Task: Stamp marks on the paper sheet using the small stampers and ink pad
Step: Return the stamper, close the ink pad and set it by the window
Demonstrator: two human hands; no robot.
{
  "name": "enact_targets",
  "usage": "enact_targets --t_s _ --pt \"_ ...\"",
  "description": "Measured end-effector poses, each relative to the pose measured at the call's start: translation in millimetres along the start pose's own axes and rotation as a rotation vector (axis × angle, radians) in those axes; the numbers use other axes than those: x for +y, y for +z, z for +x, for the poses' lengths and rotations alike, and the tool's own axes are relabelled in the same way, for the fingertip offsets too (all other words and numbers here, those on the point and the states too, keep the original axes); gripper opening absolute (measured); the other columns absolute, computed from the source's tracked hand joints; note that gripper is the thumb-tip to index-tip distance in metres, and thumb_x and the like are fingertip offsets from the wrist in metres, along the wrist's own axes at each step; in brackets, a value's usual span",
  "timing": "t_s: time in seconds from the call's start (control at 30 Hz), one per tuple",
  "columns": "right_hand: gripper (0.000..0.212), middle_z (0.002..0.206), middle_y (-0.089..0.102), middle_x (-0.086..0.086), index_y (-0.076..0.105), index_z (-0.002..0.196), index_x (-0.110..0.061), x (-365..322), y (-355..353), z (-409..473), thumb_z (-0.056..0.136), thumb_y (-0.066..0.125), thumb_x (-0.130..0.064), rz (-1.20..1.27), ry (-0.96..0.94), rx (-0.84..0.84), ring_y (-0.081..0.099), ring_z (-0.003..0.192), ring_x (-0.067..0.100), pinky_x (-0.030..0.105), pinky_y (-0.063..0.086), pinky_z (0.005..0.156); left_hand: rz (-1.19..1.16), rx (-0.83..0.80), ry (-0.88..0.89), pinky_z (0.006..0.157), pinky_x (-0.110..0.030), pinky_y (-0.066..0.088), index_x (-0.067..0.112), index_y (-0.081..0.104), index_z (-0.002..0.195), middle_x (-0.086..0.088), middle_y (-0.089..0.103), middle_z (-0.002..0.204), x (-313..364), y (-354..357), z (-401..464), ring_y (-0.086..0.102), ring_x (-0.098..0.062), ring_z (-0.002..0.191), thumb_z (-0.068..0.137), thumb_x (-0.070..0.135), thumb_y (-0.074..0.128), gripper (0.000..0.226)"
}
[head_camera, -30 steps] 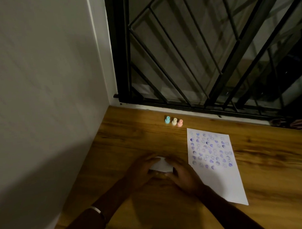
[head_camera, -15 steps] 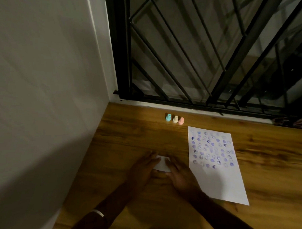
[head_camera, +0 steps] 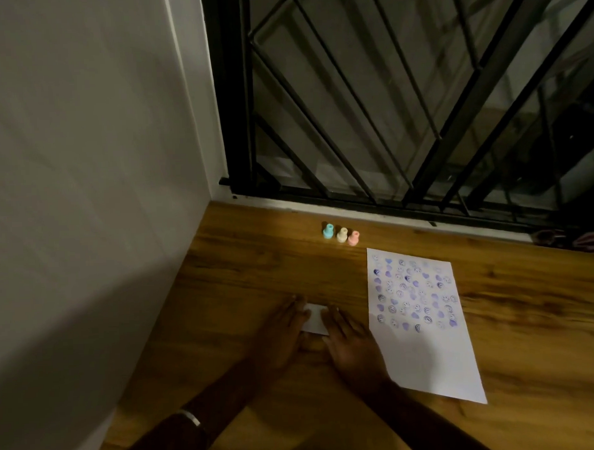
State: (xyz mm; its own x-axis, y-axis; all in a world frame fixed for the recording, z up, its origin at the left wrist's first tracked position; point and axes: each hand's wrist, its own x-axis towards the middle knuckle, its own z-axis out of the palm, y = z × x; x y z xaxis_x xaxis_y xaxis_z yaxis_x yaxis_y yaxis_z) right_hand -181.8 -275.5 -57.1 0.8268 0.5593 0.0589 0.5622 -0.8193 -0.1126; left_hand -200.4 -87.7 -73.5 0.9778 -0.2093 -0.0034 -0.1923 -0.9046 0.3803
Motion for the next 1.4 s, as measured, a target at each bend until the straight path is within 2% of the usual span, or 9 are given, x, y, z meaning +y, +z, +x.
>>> enact_targets --t_s 0.1,0.27,0.43,0.67,0.83,1.0,1.17,1.27,1.4 --pt "0.053 0.135 0.058 0.012 0.052 0.133 -0.015 2.1 -4.7 5.1 0.087 0.062 -0.038 0.035 0.018 -0.047 0.059 0.120 0.031 0.043 0.051 0.094 -0.004 -0.025 0.004 0.121 -0.028 0.008 0.017 0.027 0.149 -0.005 0.009 0.162 -4.0 -6.7 3.1 0.003 -0.020 0.150 0.100 0.029 0.042 0.052" --pt "0.058 0.155 0.030 0.007 0.031 0.146 -0.020 12.5 -9.8 17.4 0.096 0.043 -0.046 0.135 0.014 -0.187 0.024 0.143 0.026 0.042 0.024 0.116 -0.021 -0.054 0.007 0.119 -0.031 0.019 0.020 0.035 0.145 -0.003 0.012 0.161 -5.9 -21.1 3.4 0.013 -0.018 0.148 0.098 0.036 0.046 0.051" --pt "0.053 0.141 0.050 0.013 0.045 0.138 -0.014 13.1 -9.7 22.4 0.093 0.050 -0.043 0.089 -0.065 -0.074 0.046 0.131 0.033 0.049 0.042 0.105 -0.018 -0.017 0.022 0.115 -0.029 0.024 0.021 0.038 0.143 -0.002 0.022 0.158 -11.6 -26.2 8.6 0.021 -0.016 0.145 0.098 0.034 0.046 0.047" --pt "0.058 0.156 0.027 0.010 0.023 0.149 -0.017 14.5 -20.9 65.5 0.099 0.035 -0.045 0.105 -0.070 -0.170 0.022 0.144 0.027 0.045 0.016 0.118 -0.022 0.040 0.004 0.113 -0.035 0.031 0.016 0.049 0.136 -0.010 0.039 0.150 -32.4 -44.3 36.0 0.034 -0.025 0.140 0.093 0.030 0.057 0.046" --pt "0.060 0.154 0.031 0.013 0.027 0.147 -0.014 14.8 -35.3 109.3 0.097 0.044 -0.042 0.090 -0.090 -0.183 0.026 0.142 0.031 0.046 0.022 0.116 0.062 0.103 0.021 0.112 -0.046 0.034 0.013 0.060 0.127 -0.014 0.052 0.141 -52.8 -61.6 59.7 0.042 -0.034 0.135 0.085 0.031 0.067 0.046" --pt "0.062 0.152 0.034 0.015 0.026 0.148 -0.015 20.6 -35.0 145.6 0.096 0.044 -0.044 -0.017 -0.138 -0.118 0.027 0.141 0.034 0.051 0.021 0.114 0.094 0.117 0.011 0.105 -0.043 0.038 0.016 0.058 0.127 -0.010 0.054 0.138 -69.8 -75.6 86.5 0.046 -0.033 0.129 0.085 0.034 0.066 0.047" --pt "0.056 0.130 0.058 0.020 0.044 0.137 -0.011 23.5 -31.0 175.1 0.089 0.060 -0.034 -0.052 -0.141 -0.022 0.048 0.125 0.042 0.061 0.026 0.109 0.160 0.129 -0.004 0.108 -0.044 0.035 0.019 0.058 0.126 -0.006 0.054 0.138 -85.0 -81.9 109.4 0.045 -0.030 0.131 0.084 0.037 0.067 0.047" --pt "0.057 0.134 0.055 0.018 0.042 0.139 -0.011 27.9 -25.8 189.6 0.091 0.058 -0.038 -0.079 -0.130 -0.050 0.044 0.128 0.041 0.063 0.018 0.111 0.175 0.129 0.002 0.106 -0.043 0.038 0.019 0.060 0.124 -0.006 0.057 0.135 -93.5 -81.8 121.6 0.048 -0.030 0.128 0.082 0.038 0.068 0.046" --pt "0.060 0.135 0.056 0.017 0.044 0.138 -0.012 34.7 -18.7 204.3 0.088 0.063 -0.038 -0.149 -0.135 -0.064 0.046 0.127 0.042 0.063 0.024 0.109 0.180 0.112 -0.025 0.104 -0.042 0.039 0.021 0.058 0.125 -0.004 0.055 0.137 -99.1 -82.9 136.5 0.044 -0.028 0.131 0.082 0.040 0.067 0.048"
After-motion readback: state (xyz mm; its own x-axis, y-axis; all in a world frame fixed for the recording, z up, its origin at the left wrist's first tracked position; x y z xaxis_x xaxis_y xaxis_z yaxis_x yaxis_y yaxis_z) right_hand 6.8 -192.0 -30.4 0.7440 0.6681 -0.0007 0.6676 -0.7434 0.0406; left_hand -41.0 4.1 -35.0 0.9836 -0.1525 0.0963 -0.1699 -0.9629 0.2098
